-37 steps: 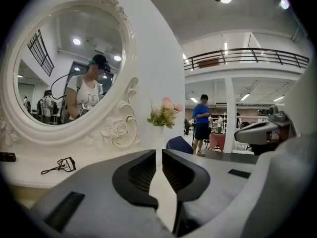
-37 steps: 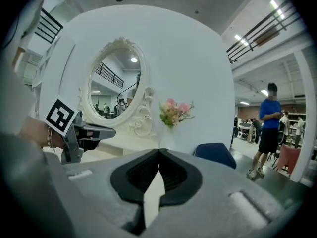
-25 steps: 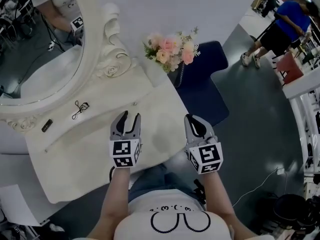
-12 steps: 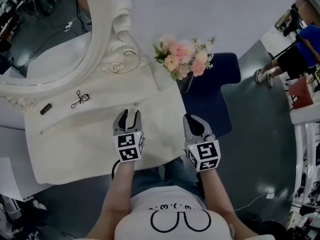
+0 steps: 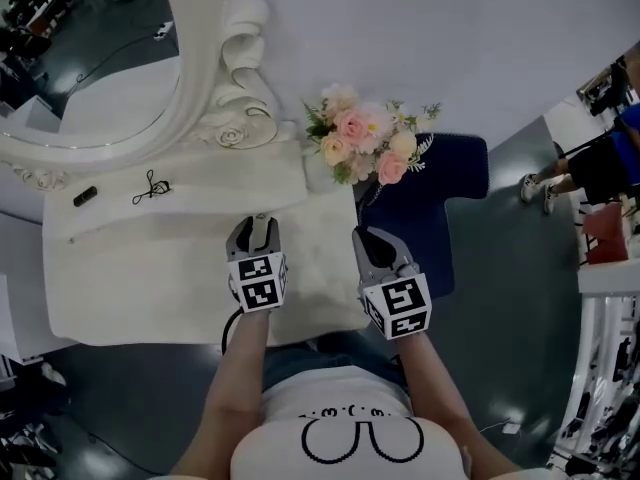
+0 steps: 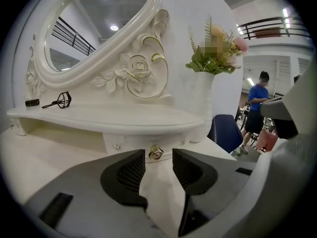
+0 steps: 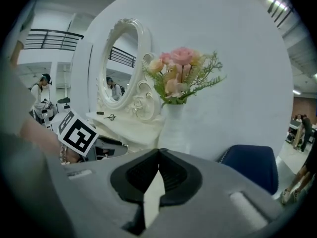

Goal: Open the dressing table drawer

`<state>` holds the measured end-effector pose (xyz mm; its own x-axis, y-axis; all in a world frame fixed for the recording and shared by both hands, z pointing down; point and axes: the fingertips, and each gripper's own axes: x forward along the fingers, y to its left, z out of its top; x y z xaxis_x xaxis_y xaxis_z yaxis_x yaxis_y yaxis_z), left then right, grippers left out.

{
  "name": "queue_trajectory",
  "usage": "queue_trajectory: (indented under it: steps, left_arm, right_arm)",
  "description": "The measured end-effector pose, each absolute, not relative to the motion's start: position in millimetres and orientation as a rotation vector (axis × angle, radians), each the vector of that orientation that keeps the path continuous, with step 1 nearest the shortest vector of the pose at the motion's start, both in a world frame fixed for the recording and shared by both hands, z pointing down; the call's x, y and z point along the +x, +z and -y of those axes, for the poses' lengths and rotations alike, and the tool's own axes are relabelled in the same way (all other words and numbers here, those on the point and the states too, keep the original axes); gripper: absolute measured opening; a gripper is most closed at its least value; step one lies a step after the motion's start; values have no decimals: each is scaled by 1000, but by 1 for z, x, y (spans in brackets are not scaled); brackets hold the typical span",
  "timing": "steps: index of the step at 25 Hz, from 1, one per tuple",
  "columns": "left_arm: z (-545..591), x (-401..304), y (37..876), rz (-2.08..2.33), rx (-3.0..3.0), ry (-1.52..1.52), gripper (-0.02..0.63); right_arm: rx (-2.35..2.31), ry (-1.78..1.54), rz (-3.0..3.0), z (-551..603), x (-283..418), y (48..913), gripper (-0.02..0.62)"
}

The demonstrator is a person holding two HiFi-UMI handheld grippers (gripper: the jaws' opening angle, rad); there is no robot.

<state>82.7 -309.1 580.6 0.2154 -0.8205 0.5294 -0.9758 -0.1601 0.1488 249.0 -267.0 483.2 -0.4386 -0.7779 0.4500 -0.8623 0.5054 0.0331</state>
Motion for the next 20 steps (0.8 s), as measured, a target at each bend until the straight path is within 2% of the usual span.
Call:
queue_trajectory:
  steps: [4, 7, 20]
  left_arm:
    - [317, 81, 586, 1693, 1998, 457, 162]
    - [321, 81, 586, 1698, 1982, 461, 92]
    - [306, 84, 587, 1666, 1974, 481, 91]
  right_arm:
    - [1320, 278, 2351, 275, 254, 485, 0]
    - [1313, 280, 2352, 280, 257, 486, 0]
    - [1274, 295, 2374, 279, 248, 490, 0]
